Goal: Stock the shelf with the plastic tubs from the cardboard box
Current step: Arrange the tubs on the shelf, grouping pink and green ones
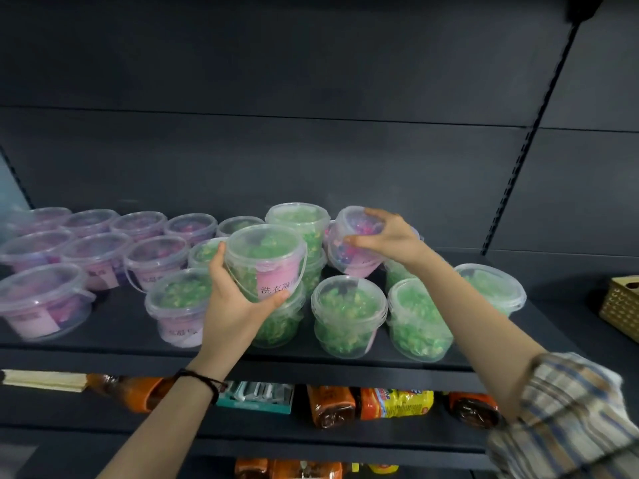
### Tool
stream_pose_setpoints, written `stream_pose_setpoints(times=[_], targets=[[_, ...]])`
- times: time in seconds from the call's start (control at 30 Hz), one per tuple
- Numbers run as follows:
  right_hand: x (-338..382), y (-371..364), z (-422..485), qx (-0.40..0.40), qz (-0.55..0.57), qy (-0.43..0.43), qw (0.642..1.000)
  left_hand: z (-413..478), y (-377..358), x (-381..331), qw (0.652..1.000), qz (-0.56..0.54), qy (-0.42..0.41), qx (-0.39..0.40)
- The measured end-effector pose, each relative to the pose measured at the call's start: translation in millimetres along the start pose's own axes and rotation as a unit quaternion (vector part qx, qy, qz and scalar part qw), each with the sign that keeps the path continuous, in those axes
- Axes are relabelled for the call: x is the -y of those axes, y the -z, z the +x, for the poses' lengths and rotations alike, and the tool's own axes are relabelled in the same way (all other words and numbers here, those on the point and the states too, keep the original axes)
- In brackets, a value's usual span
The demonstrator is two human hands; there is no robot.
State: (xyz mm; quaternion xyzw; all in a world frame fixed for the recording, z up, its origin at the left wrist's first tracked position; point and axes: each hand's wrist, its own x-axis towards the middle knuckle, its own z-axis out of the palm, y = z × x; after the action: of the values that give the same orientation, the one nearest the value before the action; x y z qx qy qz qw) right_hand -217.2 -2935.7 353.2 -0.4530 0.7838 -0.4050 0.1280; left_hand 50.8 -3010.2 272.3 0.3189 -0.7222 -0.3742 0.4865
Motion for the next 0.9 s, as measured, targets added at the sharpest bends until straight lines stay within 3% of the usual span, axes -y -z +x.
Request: stream_pose_setpoints(times=[0.13,0.4,0.5,0.63,0.77,0.9], targets=[[15.2,25.5,-24.2,-0.013,0.054,0.036,0.998,0.7,0.8,-1.6,1.000,-0.022,0.008,0.016],[70.0,23.5,-98.8,0.096,0.058,0.060,0.992,1.4,24.2,-16.5,0.996,-0.023,0.003,0.089],[95.3,0.8,-124.7,0.102,0.052,0.075,0.991,-20.3,47.6,-29.9,0.994,-0.038,-0.053,0.092],[137.0,-46.2,-152.7,0.063,0.035,0.100,0.992,-47.4,80.0,-40.1,0.983,-0.044,-0.084,0.160],[175.8,-109.1,-164.5,0.026,0.024,0.097,0.995,-48.2,119.4,-31.8,0.988,-0.068,-0.054,0.126],[206.4,-169.4,-166.6,0.071,-0.005,0.100,0.992,-33.5,171.6,-0.8,0.992,-0.087,-0.037,0.082]])
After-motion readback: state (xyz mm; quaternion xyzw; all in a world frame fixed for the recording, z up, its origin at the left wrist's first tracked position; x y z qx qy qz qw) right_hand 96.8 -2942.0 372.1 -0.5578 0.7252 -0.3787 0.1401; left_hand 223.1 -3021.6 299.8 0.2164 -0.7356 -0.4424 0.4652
